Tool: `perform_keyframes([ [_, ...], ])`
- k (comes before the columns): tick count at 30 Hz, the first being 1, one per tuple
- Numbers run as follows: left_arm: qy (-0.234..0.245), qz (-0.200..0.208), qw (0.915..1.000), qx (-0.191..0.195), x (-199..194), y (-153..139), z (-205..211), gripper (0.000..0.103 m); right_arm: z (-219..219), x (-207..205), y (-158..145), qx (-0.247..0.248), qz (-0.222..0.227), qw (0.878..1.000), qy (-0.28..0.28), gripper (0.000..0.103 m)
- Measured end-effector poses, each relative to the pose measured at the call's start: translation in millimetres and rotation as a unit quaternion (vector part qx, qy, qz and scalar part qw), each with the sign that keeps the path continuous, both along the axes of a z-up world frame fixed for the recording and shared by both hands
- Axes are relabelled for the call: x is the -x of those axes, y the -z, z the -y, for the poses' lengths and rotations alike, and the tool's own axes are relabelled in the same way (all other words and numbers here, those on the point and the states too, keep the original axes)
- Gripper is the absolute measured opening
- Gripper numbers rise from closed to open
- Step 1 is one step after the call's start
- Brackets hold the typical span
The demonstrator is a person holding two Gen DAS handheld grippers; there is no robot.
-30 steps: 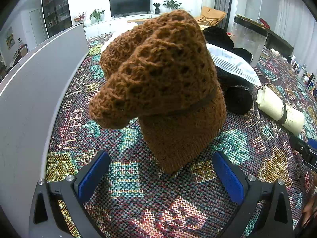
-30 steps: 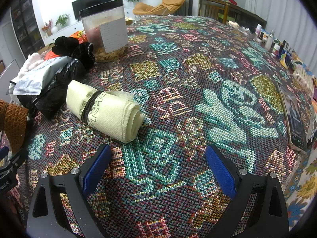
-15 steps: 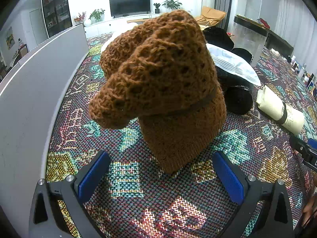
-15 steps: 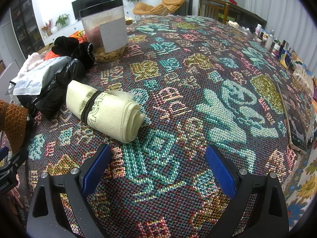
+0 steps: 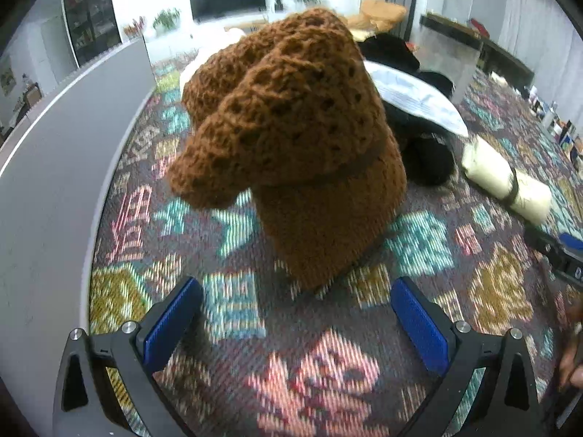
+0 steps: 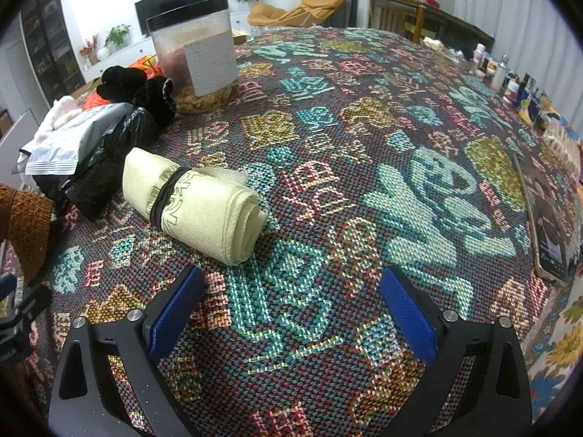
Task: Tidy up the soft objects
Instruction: 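Close left tool on brown knitted hat while right tool grasps cream rolled towel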
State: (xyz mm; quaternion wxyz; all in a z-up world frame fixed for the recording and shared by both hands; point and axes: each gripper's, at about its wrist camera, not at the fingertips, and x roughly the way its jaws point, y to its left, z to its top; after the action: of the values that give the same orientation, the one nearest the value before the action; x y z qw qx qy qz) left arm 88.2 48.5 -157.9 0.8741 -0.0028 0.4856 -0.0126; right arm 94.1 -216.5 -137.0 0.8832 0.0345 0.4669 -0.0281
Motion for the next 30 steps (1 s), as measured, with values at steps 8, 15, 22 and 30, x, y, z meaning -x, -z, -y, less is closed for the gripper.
perform_keyframes([
  [8,0.014,0.053,0.9959,0.072,32.8,-37.1,-18.8,0.103,12.2,-34.0,-38.3,-0.009,-0.035,0.990,-0.133,0.098],
  [15,-0.021,0.077,0.9967,0.015,-3.6,-56.0,-11.4,0.103,-55.0,-60.2,-33.5,0.069,-0.058,0.964,-0.248,0.098],
  [22,-0.036,0.068,0.9956,0.054,-38.0,-51.8,-22.9,0.082,-43.5,-72.3,-16.5,0.014,-0.089,0.973,-0.214,0.053],
  [30,-0.019,0.096,0.9885,0.115,-32.0,-62.5,-26.5,0.060,21.4,-64.9,-53.0,-0.079,-0.010,0.993,-0.081,0.052],
])
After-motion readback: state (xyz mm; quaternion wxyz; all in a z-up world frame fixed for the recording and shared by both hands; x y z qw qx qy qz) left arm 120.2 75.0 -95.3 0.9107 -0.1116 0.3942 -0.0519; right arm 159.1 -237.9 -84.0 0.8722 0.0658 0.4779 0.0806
